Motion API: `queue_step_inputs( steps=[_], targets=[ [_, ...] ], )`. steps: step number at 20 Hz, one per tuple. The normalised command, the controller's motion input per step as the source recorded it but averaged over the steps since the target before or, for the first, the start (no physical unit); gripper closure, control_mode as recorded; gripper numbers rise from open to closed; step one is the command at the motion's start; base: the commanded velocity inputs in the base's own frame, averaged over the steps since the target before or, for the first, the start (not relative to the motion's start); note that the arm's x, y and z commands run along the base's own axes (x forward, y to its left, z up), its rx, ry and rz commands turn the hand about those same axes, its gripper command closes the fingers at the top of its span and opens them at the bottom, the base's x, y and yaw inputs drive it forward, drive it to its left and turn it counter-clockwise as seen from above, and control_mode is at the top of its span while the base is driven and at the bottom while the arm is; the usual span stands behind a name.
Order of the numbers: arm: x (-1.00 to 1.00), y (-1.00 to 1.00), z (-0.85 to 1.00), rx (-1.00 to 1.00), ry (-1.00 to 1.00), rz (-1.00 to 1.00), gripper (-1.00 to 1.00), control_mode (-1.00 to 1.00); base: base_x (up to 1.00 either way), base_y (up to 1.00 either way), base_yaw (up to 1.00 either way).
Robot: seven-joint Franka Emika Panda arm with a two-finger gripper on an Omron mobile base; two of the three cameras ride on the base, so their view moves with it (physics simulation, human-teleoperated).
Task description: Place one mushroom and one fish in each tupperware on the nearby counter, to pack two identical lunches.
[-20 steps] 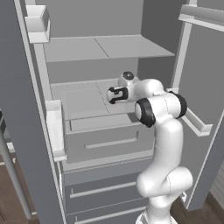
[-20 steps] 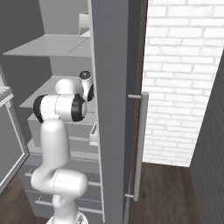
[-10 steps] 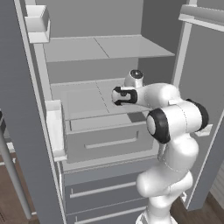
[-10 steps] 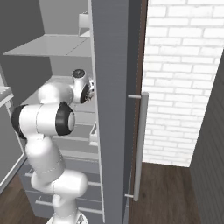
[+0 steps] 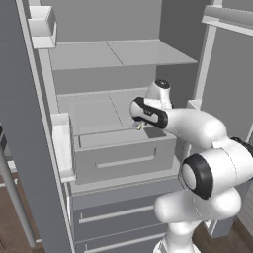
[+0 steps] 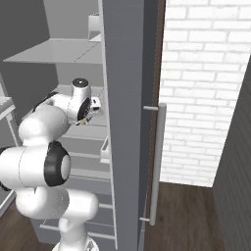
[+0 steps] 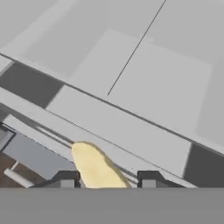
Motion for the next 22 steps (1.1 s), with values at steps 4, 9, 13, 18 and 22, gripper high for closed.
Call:
queue_step_inputs(
  steps=[4,9,13,18,22],
  targets=[
    [-1.00,0.25,0.99,-0.09,0.26,0.14,1.00,-1.00,0.00,0.00,0.00],
    [-1.00,0.04,0.58,-0.22,0.05,0.12,1.00,-1.00,0.00,0.00,0.00],
    [-1.00,0.00,0.11,0.04,-0.01,0.04,1.00,-1.00,0.00,0.00,0.00],
    [-1.00,-0.18,0.20,0.20,0.00,-0.01,1.00,-1.00,0.00,0.00,0.00],
    [-1.00,-0.14,0.16,0.14,-0.06,-0.13,1.00,-1.00,0.00,0.00,0.00]
  ],
)
